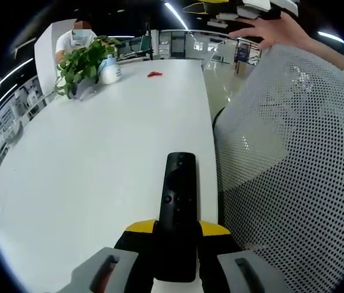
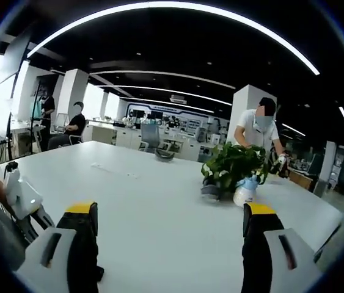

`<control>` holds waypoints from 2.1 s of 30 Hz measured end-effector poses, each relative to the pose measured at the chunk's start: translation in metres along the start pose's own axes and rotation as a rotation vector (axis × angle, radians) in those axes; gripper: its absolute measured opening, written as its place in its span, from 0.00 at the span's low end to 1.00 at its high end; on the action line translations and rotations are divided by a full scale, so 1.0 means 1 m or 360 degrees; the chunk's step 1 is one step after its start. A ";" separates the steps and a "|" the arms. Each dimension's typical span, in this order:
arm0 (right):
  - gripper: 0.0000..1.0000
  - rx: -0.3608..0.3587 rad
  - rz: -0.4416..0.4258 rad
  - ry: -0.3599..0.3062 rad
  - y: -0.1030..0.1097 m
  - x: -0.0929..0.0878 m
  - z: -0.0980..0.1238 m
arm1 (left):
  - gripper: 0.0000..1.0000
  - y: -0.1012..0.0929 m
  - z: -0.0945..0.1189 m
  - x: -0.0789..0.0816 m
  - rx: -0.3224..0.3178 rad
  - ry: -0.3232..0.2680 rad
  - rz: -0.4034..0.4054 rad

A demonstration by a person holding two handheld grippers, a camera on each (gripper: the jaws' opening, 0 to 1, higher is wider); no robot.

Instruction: Press the specified remote control buttons in sequence, fully releasing each button before pressing the next.

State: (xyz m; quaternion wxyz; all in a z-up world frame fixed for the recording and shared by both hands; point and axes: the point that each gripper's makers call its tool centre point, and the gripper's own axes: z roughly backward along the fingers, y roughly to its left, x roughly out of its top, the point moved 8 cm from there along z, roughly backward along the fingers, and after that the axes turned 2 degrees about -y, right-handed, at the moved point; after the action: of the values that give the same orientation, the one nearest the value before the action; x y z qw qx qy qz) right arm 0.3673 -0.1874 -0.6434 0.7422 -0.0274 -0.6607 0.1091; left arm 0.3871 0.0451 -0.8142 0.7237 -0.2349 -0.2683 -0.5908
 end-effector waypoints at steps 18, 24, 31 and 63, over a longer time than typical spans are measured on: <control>1.00 0.0007 -0.0011 0.0062 0.001 -0.005 -0.003 | 0.25 0.031 0.010 -0.002 -0.0014 0.0031 -0.0065; 1.00 0.0009 0.0053 0.0136 0.002 -0.009 -0.004 | 0.25 0.035 0.009 -0.001 -0.0072 0.0083 -0.0136; 1.00 -0.0009 0.0060 0.0169 0.000 -0.012 -0.004 | 0.24 0.037 0.006 -0.001 -0.0108 0.0108 -0.0179; 0.79 -0.0008 0.0133 0.0341 0.001 -0.021 -0.005 | 0.24 0.099 0.004 0.007 -0.0054 0.0296 -0.0162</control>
State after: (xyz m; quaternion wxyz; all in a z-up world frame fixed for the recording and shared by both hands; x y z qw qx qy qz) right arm 0.3703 -0.1898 -0.6645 0.8033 -0.0684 -0.5761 0.1347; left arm 0.4846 0.0617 -0.8084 0.7104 -0.1772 -0.2015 -0.6506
